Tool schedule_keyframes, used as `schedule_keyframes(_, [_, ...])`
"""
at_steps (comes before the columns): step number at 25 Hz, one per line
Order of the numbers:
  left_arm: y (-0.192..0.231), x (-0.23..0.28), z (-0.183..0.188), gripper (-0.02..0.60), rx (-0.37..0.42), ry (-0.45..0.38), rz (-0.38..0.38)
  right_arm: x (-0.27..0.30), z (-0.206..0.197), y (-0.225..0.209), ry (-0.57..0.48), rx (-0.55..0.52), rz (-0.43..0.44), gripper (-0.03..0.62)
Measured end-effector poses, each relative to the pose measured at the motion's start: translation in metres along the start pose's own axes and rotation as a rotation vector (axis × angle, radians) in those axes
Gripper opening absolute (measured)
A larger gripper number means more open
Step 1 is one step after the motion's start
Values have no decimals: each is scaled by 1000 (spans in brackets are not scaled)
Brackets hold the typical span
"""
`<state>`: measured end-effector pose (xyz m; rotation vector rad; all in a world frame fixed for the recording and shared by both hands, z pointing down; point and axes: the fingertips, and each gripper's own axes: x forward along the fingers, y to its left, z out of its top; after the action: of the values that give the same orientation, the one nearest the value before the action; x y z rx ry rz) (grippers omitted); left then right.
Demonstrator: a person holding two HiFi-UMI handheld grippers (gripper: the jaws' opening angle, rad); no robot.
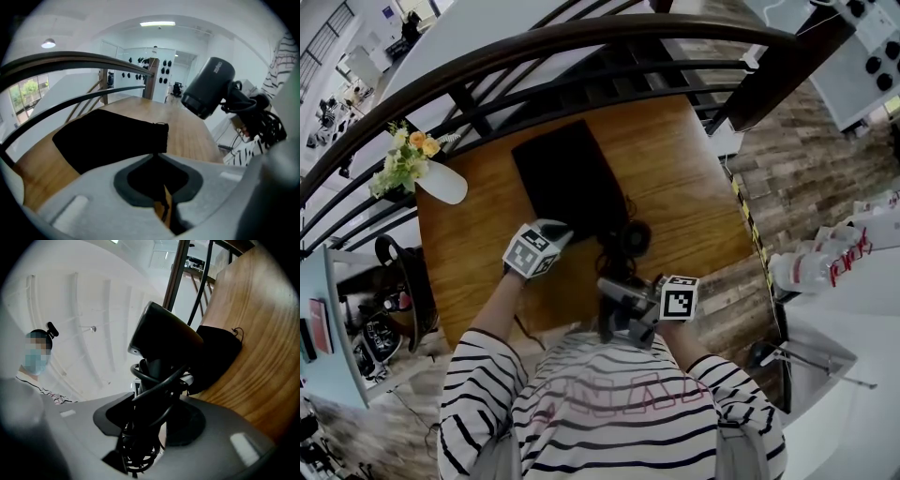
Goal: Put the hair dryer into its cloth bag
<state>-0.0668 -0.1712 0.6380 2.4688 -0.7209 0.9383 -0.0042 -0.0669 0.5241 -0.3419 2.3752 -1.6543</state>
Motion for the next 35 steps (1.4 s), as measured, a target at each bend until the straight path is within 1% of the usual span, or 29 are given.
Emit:
schedule_keyframes(7, [4, -6, 11, 21, -39, -38, 16, 4, 0, -4, 24, 4, 5, 184])
schedule_keyframes(12, [0, -14, 24, 20, -63, -93, 11, 10, -3, -8, 46, 29, 22, 184])
schedule_keyframes(21, [-5, -33, 53, 20, -99, -207, 26, 29, -20, -26, 119, 75, 38, 184])
schedule_keyframes(27, [-6, -44, 69, 20, -93, -249, 35, 42, -29, -38, 185, 73, 22, 184])
schedule_keyframes(31, [-8, -53, 79, 20, -69, -262, 36, 48, -29, -45, 221, 50, -4, 184])
schedule_keyframes(33, [-9, -57, 83, 20, -58, -263, 34, 50, -26, -46, 220, 41, -1, 184])
schedule_keyframes(35, [-11, -59, 84, 20, -51, -260, 32, 52, -21, -46, 204, 44, 23, 184])
